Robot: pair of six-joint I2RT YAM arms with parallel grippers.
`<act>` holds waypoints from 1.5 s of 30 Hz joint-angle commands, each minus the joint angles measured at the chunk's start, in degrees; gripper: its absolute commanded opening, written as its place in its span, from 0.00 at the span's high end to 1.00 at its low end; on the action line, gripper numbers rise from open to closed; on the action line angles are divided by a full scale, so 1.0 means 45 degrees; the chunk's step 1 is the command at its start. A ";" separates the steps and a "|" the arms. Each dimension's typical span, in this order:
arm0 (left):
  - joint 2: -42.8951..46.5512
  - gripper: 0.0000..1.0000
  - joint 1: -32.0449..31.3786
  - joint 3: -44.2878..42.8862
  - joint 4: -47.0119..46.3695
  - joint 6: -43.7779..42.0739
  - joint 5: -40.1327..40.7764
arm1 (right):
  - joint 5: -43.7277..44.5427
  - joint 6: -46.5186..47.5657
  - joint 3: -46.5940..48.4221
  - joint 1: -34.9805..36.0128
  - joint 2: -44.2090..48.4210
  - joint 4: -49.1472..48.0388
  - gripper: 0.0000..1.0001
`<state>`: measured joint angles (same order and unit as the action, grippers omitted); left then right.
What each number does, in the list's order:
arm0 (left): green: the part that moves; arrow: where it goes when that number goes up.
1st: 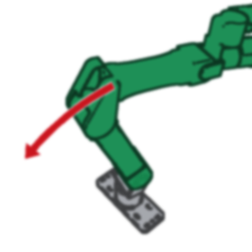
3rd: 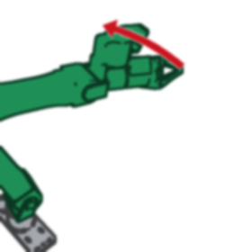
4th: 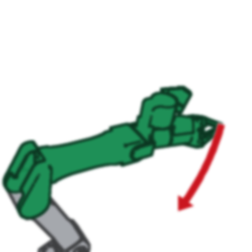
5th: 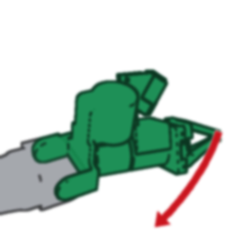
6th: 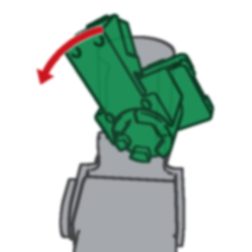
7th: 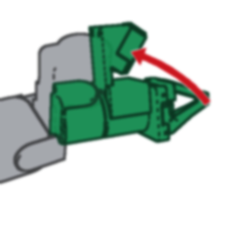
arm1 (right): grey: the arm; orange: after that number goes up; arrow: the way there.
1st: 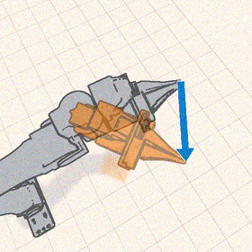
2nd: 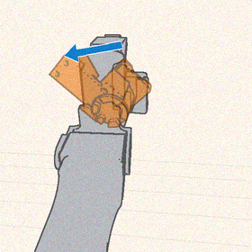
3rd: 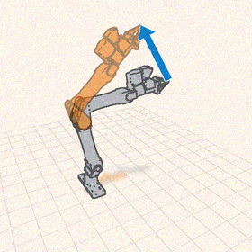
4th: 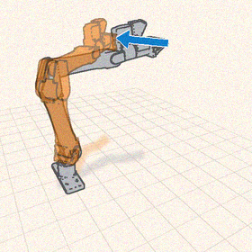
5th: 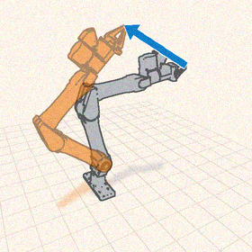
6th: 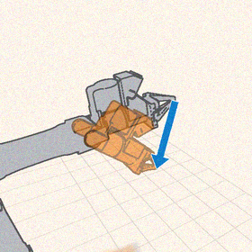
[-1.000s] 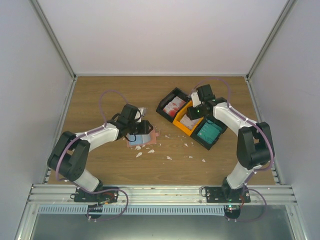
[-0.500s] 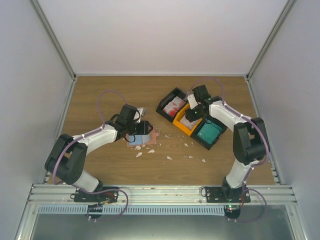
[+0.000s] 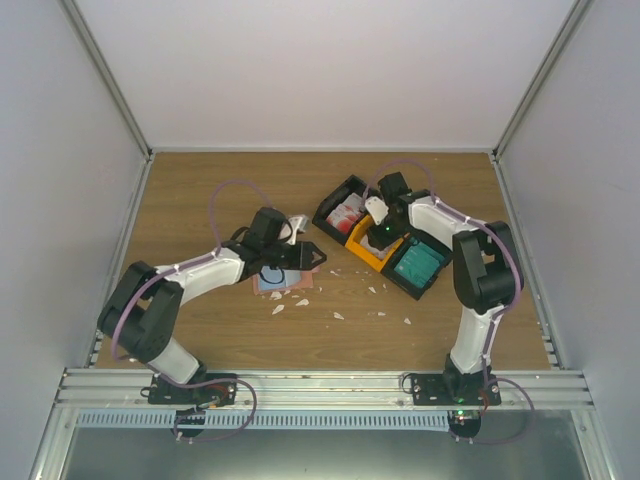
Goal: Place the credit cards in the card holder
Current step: Pick up the credit card from the storage box.
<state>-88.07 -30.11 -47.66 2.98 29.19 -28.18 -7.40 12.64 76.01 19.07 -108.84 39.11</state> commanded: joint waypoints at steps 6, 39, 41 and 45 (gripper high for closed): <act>-0.2179 0.50 -0.0963 -0.1592 -0.1560 0.1381 -0.0189 | 0.0283 0.0599 0.0428 0.0109 -0.1030 0.0061 0.59; -0.5173 0.60 -0.1473 -0.4285 -0.0796 0.1322 0.0724 | -0.2097 0.0106 -0.0131 0.0060 0.0862 0.1161 0.75; -0.5163 0.64 -0.1473 -0.4326 -0.0762 0.1275 0.0714 | -0.2264 0.0092 -0.0133 0.0069 0.0935 0.1223 0.82; -0.5107 0.67 -0.1473 -0.4313 -0.0766 0.1272 0.0687 | -0.2727 0.0218 -0.0133 0.0069 0.1040 0.1421 0.83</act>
<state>-110.85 -36.27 -65.69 0.58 35.94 -25.61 -16.82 13.26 75.83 19.00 -105.97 43.51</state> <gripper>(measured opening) 0.336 0.162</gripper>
